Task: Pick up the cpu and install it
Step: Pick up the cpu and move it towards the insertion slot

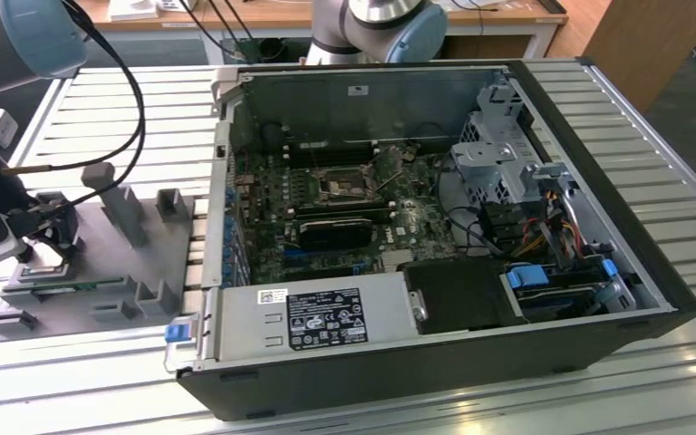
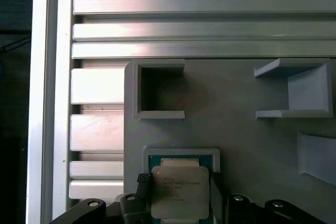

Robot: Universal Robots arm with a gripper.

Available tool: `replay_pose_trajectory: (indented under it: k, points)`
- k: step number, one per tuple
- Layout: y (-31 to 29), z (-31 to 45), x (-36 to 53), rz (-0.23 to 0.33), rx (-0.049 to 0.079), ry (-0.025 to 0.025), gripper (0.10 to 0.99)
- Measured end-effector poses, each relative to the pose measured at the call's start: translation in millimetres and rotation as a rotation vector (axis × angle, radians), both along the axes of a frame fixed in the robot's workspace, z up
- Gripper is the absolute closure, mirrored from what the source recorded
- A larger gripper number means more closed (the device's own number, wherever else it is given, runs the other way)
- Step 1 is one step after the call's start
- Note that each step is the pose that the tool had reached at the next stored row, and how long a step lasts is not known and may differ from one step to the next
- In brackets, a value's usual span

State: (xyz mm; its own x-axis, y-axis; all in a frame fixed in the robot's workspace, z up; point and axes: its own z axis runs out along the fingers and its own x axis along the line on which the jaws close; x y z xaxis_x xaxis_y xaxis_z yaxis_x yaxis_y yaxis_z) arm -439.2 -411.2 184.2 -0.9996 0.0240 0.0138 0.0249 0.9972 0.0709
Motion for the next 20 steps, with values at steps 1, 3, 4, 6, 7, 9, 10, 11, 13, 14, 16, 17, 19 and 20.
replay_pose_trajectory:
  k: [1, 3, 4, 6, 7, 9, 10, 11, 13, 14, 16, 17, 19, 20]
  points:
    - [0.0, 0.0, 0.0, 0.000, 0.000, -0.0003, 0.549]
    - [0.0, 0.0, 0.0, 0.000, 0.000, -0.0006, 0.549]
    - [0.1, 0.0, 0.0, 0.000, 0.000, -0.0006, 0.549]
    - [0.1, 0.0, 0.0, 0.000, 0.000, -0.0006, 0.549]
    - [0.1, 0.0, 0.0, 0.000, 0.000, -0.0006, 0.549]
    - [0.2, -0.1, 0.0, 0.000, 0.000, -0.0009, 0.541]
    - [0.2, 0.1, 0.1, 0.000, 0.000, -0.0007, 0.541]
    - [0.2, 0.4, 0.0, 0.000, 0.000, -0.0009, 0.475]
    - [0.1, 0.6, -0.6, 0.000, 0.000, -0.0049, 0.475]
    - [0.1, 0.7, -0.7, 0.000, 0.000, -0.0058, 0.475]
    - [0.2, 0.7, -1.9, 0.000, 0.000, -0.0093, 0.475]
    - [0.1, 1.0, -2.2, 0.000, 0.000, -0.0103, 0.475]
    - [0.1, 1.4, -2.1, 0.000, 0.000, -0.0109, 0.475]
    - [0.1, 1.5, -2.2, 0.000, 0.000, -0.0109, 0.475]
